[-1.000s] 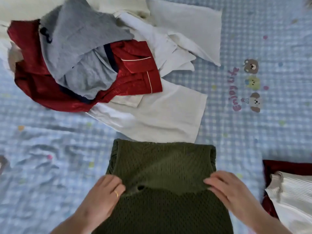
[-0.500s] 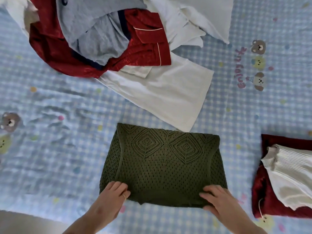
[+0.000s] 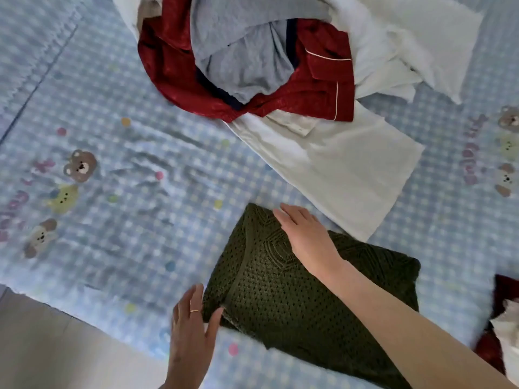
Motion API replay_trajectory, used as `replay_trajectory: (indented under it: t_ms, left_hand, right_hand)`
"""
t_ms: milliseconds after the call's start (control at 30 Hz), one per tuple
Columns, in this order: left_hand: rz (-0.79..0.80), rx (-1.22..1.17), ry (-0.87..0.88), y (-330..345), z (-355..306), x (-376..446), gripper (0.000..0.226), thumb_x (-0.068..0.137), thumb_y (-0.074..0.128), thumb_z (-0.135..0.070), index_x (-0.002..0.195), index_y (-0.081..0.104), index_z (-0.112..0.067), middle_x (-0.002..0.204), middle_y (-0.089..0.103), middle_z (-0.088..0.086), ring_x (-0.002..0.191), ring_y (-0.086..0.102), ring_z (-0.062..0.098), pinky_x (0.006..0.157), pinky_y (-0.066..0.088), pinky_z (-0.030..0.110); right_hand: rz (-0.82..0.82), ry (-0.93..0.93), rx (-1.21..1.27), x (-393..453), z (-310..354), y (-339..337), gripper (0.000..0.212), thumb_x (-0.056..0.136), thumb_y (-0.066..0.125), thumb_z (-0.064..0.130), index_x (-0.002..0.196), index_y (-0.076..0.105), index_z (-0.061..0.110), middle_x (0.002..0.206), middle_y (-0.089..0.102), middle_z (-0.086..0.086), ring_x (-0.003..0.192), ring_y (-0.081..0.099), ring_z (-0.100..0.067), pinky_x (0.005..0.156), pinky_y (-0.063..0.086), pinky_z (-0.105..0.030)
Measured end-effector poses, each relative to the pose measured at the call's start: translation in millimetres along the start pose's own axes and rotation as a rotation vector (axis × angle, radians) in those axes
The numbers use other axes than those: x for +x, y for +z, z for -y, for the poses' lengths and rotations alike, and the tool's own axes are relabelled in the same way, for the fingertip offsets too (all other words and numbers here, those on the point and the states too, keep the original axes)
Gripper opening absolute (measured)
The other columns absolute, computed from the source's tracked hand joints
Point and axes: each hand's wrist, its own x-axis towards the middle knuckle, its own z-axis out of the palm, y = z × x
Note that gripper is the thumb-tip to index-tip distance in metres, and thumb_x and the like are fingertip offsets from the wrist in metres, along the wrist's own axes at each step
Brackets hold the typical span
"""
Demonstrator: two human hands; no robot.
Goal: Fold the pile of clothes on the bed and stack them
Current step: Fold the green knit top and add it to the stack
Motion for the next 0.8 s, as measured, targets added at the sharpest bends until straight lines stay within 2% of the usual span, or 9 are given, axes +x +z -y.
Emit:
replay_trajectory:
  t_ms: [100,133,200,333,467,533,667,733,800]
  left_hand:
    - [0.108,-0.054,-0.300,5.7,-20.0,19.5,0.076,0.080,0.060,-0.057,0.136,0.041,-0.010,0.126,0.051,0.010,0.116,0.047,0.030,0.096,0.042,0.044]
    - [0.140,-0.079,-0.356,9.1,-25.1,24.2,0.071,0.080,0.066,-0.048,0.136,0.040,-0.012,0.126,0.051,0.006,0.118,0.047,0.027,0.098,0.041,0.040]
    - [0.161,-0.171,-0.390,14.2,-35.0,25.2,0.052,0.086,0.063,-0.033,0.131,0.044,-0.013,0.121,0.051,0.003,0.112,0.052,0.022,0.096,0.043,0.037]
    - [0.129,-0.178,-0.225,12.8,-54.8,-5.9,0.028,0.090,0.056,-0.034,0.114,0.050,-0.020,0.102,0.041,-0.008,0.083,0.055,0.013,0.072,0.048,0.027]
    - [0.100,-0.227,0.083,25.4,-88.5,-57.5,0.034,0.073,0.075,-0.027,0.101,0.056,-0.028,0.096,0.051,-0.010,0.063,0.060,0.011,0.050,0.047,0.019]
    - [0.158,-0.225,0.219,37.2,-110.7,-76.6,0.043,0.058,0.076,-0.025,0.092,0.051,-0.033,0.090,0.043,-0.012,0.053,0.053,0.006,0.046,0.039,0.010]
    - [0.373,-0.134,0.345,80.9,-167.5,-107.5,0.045,0.042,0.084,-0.036,0.078,0.057,-0.035,0.083,0.044,-0.014,0.050,0.048,-0.004,0.050,0.030,0.001]
    - [0.551,-0.183,0.338,92.4,-178.3,-113.2,0.024,0.069,0.072,-0.041,0.089,0.061,-0.032,0.087,0.049,-0.013,0.065,0.049,-0.003,0.061,0.035,0.003]
    - [0.558,-0.175,0.448,132.1,-187.2,-125.5,0.030,0.099,0.037,-0.031,0.122,0.050,-0.018,0.112,0.047,-0.004,0.097,0.049,0.010,0.086,0.039,0.020]
  right_hand:
    - [0.172,-0.146,-0.022,62.8,29.2,-2.5,0.064,0.090,0.051,-0.002,0.146,0.028,0.019,0.152,0.029,-0.007,0.137,0.029,-0.027,0.108,0.032,-0.040]
    - [0.246,-0.174,-0.061,76.9,34.0,-3.4,0.059,0.090,0.051,0.000,0.144,0.033,0.017,0.148,0.034,-0.008,0.133,0.033,-0.027,0.106,0.034,-0.039]
    - [0.334,-0.211,-0.096,92.7,35.2,-12.0,0.044,0.091,0.055,0.006,0.133,0.048,0.016,0.135,0.048,-0.008,0.122,0.043,-0.025,0.099,0.039,-0.037]
    - [0.269,-0.257,-0.009,74.0,12.2,-48.5,0.026,0.087,0.063,0.019,0.113,0.062,0.020,0.112,0.060,0.000,0.109,0.047,-0.020,0.090,0.038,-0.035]
    - [0.252,-0.243,-0.030,3.0,-35.9,-83.1,0.025,0.085,0.063,0.018,0.109,0.062,0.024,0.108,0.057,0.004,0.105,0.045,-0.018,0.081,0.032,-0.031]
    - [0.256,-0.175,0.002,-38.3,-64.1,-90.5,0.027,0.083,0.065,0.014,0.107,0.062,0.026,0.107,0.058,0.005,0.101,0.046,-0.016,0.082,0.033,-0.029]
    - [0.241,0.041,0.209,-114.4,-118.9,-91.1,0.031,0.079,0.062,-0.001,0.100,0.064,0.022,0.101,0.059,0.006,0.094,0.052,-0.013,0.083,0.042,-0.033]
    - [0.211,0.113,0.272,-145.1,-143.3,-84.3,0.033,0.079,0.060,-0.006,0.098,0.064,0.021,0.099,0.058,0.008,0.088,0.055,-0.009,0.079,0.046,-0.029]
    - [0.193,0.143,0.289,-170.1,-166.8,-74.5,0.034,0.078,0.062,-0.008,0.096,0.065,0.020,0.097,0.058,0.010,0.086,0.058,-0.007,0.078,0.047,-0.022]
